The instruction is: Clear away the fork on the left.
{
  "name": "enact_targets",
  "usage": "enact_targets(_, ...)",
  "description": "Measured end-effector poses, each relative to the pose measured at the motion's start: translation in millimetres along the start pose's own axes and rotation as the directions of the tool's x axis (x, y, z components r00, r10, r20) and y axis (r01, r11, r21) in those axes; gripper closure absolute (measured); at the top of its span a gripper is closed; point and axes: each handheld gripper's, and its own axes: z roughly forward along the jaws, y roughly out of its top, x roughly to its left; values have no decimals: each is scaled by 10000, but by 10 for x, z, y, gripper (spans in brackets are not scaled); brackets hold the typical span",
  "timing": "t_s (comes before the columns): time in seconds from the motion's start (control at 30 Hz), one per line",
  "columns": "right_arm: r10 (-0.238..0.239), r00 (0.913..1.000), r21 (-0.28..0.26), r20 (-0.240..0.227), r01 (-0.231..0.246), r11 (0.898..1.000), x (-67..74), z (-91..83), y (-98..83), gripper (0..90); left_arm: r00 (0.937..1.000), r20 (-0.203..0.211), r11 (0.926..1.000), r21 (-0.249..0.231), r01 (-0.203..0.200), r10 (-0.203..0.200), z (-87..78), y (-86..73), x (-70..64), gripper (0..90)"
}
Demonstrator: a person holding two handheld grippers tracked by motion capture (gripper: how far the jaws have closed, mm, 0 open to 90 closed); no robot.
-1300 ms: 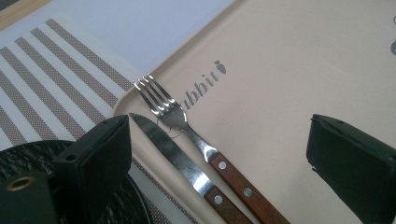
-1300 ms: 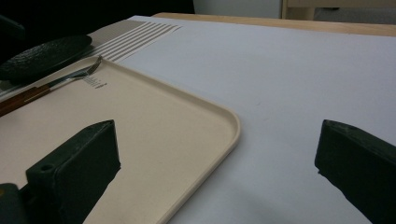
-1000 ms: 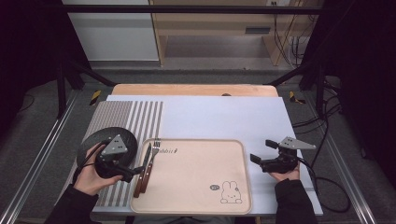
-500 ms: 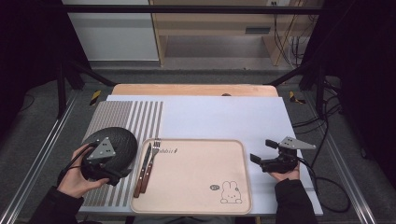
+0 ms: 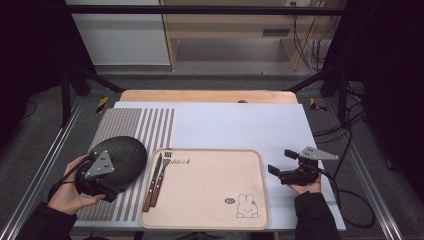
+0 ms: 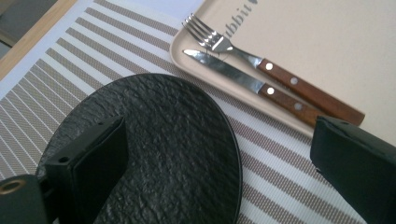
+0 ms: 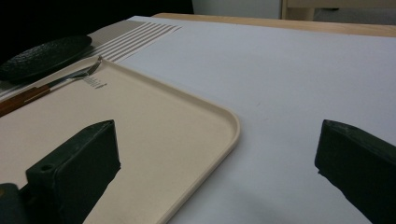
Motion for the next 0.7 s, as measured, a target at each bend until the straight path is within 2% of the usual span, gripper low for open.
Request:
enact_targets(0.27,18,10000,-3,13,-18,10000,2,7,-2,1,9983,-202,9983,222,-540,545,-57,-83,32,46)
enact_targets(0.43,-3,10000,1,21,3,10000,1,5,-2,1,9933,-401,9921,679,-1056,1085,-31,-134,32,45)
enact_targets(0.53,14,10000,-6,24,-14,10000,1,6,-2,1,9906,-515,9890,836,-1224,1269,-11,-166,24,45)
enact_targets(0.7,33,10000,-13,9,-33,10000,3,-1,1,1,9811,-863,9794,1205,-1620,1729,26,-225,8,41)
